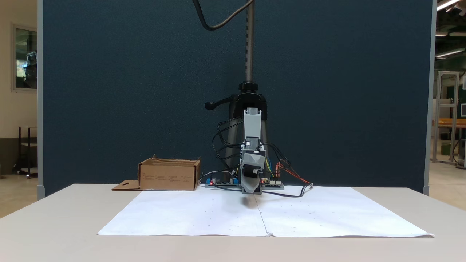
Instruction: Grasp a green dice and put it in the bin.
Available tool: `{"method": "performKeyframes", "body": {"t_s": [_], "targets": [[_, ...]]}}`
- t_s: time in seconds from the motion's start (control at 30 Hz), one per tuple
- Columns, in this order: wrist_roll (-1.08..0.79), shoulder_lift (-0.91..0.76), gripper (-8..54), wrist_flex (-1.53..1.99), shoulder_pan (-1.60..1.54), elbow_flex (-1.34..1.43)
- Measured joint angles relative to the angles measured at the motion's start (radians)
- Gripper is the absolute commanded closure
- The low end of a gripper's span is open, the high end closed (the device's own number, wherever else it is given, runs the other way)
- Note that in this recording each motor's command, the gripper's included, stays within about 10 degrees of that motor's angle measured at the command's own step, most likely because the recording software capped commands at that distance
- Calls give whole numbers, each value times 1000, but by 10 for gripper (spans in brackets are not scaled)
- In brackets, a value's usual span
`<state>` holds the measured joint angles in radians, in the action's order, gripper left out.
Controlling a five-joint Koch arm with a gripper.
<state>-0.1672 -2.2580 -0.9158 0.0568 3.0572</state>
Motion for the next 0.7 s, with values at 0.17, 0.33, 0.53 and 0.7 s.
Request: {"method": "performKeyframes", "body": {"t_s": [0.17,0.33,0.53,0.7], "targets": [[-26,0,10,-95,2,0],[-28,0,10,-207,11,0],[-28,0,9,-330,6,0],[-26,0,9,-417,5,0]]}}
